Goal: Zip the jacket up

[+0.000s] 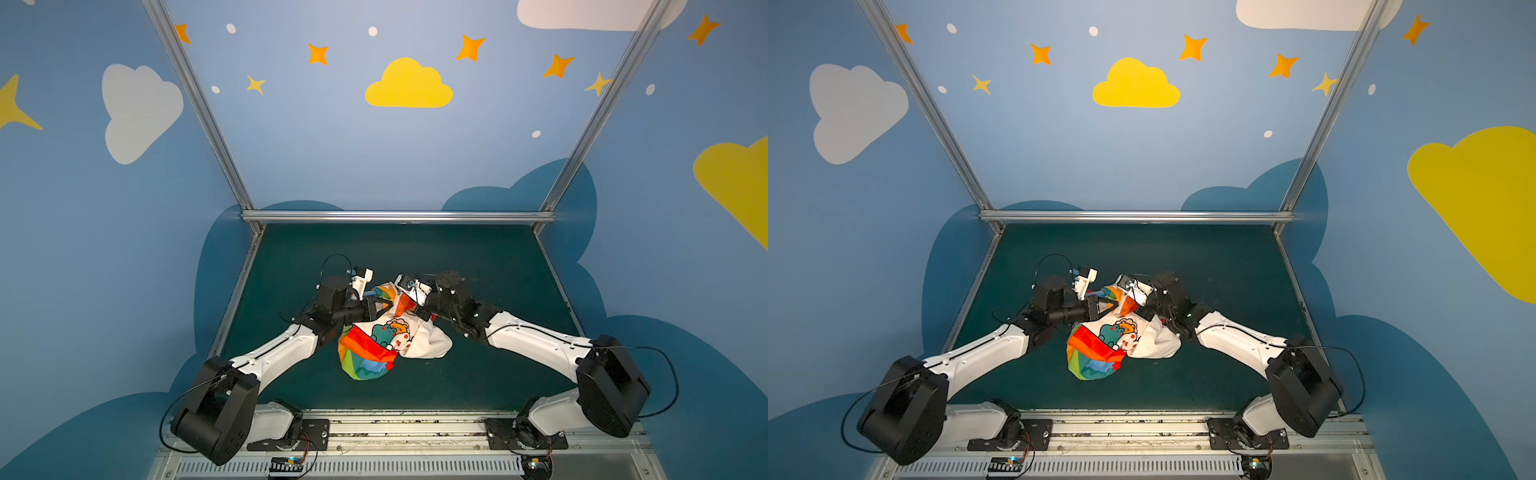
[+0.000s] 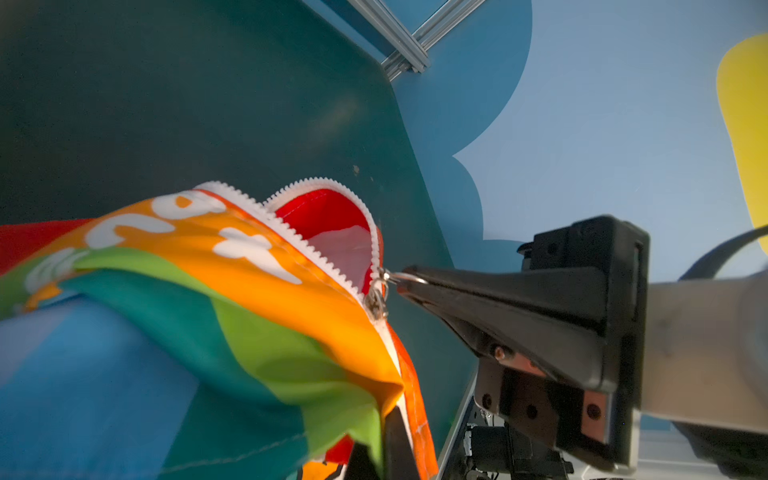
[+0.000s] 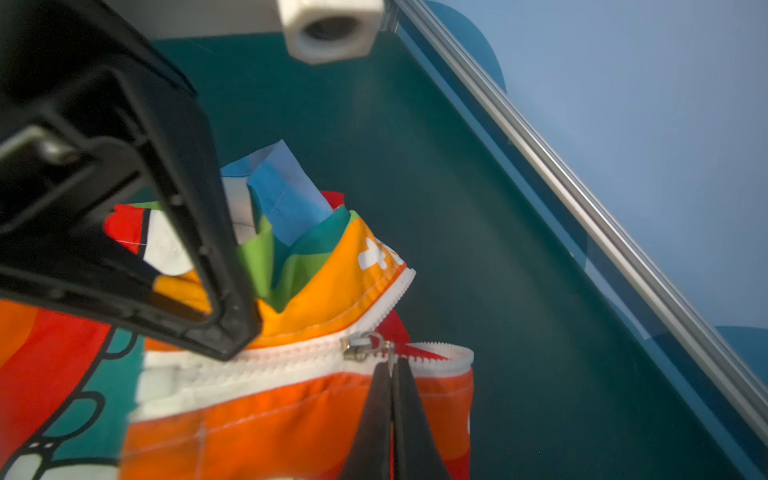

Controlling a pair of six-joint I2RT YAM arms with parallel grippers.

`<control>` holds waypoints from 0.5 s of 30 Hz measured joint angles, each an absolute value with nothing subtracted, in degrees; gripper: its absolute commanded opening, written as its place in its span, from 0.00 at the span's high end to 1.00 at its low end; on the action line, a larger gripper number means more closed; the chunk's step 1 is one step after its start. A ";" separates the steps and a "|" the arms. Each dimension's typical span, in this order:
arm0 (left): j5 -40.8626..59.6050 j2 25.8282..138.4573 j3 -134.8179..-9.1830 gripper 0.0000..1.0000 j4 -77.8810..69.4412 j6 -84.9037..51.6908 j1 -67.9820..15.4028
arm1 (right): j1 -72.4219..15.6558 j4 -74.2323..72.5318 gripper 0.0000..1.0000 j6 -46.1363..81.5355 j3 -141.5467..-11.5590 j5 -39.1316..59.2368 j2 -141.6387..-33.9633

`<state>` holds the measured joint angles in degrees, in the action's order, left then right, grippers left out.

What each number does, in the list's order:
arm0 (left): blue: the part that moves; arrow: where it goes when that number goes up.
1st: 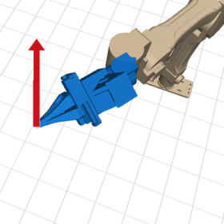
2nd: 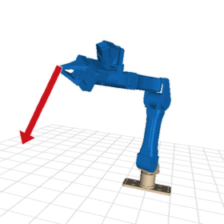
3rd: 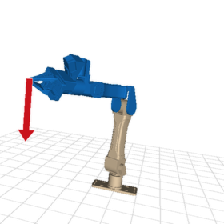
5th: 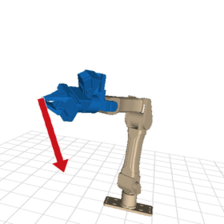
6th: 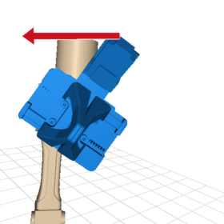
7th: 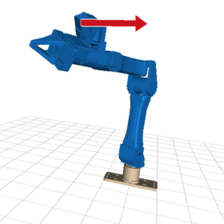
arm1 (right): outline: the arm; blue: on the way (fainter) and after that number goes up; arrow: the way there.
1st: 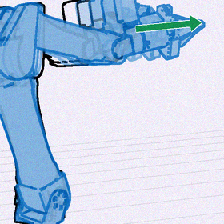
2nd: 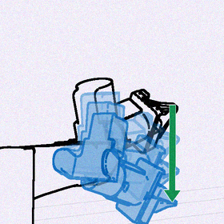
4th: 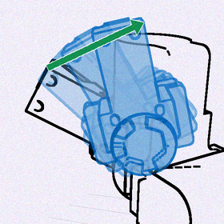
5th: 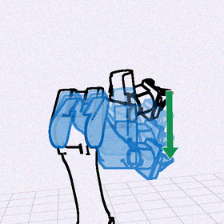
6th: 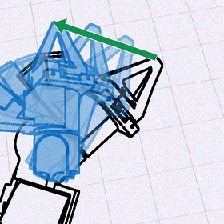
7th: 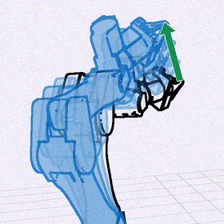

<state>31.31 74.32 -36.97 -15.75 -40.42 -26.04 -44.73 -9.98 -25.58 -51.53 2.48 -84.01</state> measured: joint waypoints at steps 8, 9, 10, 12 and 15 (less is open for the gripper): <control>29.78 69.17 -45.08 0.97 2.85 -29.47 -23.57 | -38.44 1.69 1.00 -18.94 -65.63 -2.02 -91.72; 29.82 69.17 -47.40 0.97 4.91 -27.77 -22.39 | -37.54 3.03 1.00 -18.28 -68.49 -3.22 -92.86; 29.98 69.47 -50.15 0.97 7.05 -25.85 -21.17 | -36.77 4.08 1.00 -17.85 -70.78 -4.38 -93.60; 30.72 71.77 -58.35 0.97 11.84 -21.69 -18.85 | -34.81 5.89 1.00 -17.32 -76.47 -8.16 -94.76; 33.10 78.43 -73.41 0.97 17.65 -16.84 -17.17 | -31.97 6.20 1.00 -18.13 -82.67 -14.04 -94.59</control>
<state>33.10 78.43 -73.41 17.65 -16.84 -17.17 -31.97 6.20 -18.13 -82.67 -14.04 -94.59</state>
